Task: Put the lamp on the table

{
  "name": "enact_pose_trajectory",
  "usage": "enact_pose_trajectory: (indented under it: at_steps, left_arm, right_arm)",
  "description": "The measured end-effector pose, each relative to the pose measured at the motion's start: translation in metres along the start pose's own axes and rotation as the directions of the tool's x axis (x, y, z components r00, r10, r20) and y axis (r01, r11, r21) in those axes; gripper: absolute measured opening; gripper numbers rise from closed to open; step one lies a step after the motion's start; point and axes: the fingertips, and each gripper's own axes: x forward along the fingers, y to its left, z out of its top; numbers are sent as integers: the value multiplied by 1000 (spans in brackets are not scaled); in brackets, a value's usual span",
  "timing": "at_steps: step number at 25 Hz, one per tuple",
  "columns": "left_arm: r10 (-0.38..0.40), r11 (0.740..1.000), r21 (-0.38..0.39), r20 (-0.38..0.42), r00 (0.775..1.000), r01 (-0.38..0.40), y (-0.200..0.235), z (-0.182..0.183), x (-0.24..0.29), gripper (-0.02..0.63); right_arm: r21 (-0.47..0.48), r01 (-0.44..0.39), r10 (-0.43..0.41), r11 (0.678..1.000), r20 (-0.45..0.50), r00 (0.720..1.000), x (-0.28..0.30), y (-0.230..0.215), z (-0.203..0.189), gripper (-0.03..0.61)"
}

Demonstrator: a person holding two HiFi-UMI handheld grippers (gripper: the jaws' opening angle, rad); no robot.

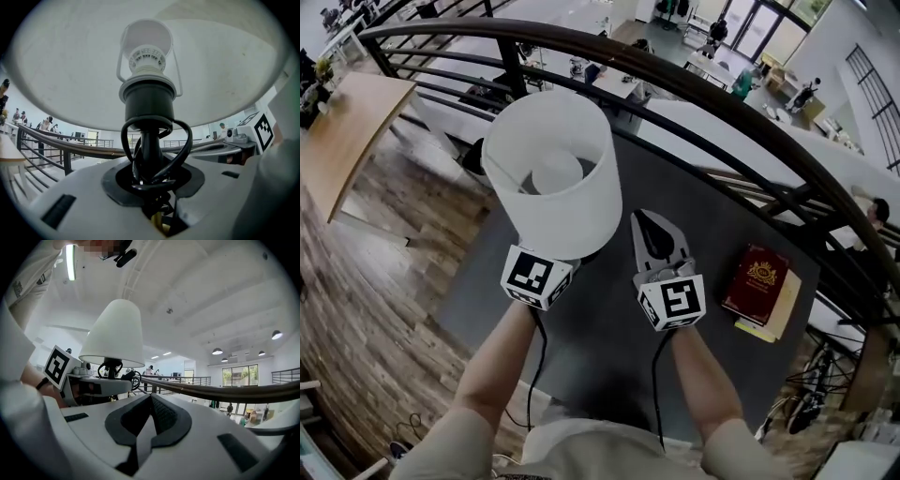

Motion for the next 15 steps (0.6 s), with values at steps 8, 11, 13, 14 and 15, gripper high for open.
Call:
enact_pose_trajectory:
  at_steps: [8, 11, 13, 14, 15]
  left_arm:
    - [-36, 999, 4, -27, 999, 36, 21, -63, 63, 132]
    - [-63, 998, 16, -33, 997, 64, 20, -83, 76, 132]
    - [-71, 997, 36, -40, 997, 72, 20, -95, 82, 132]
    - [-71, 996, 43, -46, 996, 73, 20, -101, 84, 132]
    - [-69, 996, 45, -51, 996, 71, 22, -106, 85, 132]
  right_arm:
    - [28, 24, -22, 999, -72, 997, 50, -39, -56, 2]
    - [40, 30, -26, 999, -96, 995, 61, -43, -75, 2]
    - [42, 28, -23, 999, -112, 993, 66, -46, -86, 2]
    - [45, 28, -22, 999, -117, 993, 68, -46, -90, 2]
    - [48, 29, -23, 998, -122, 992, 70, -47, -95, 2]
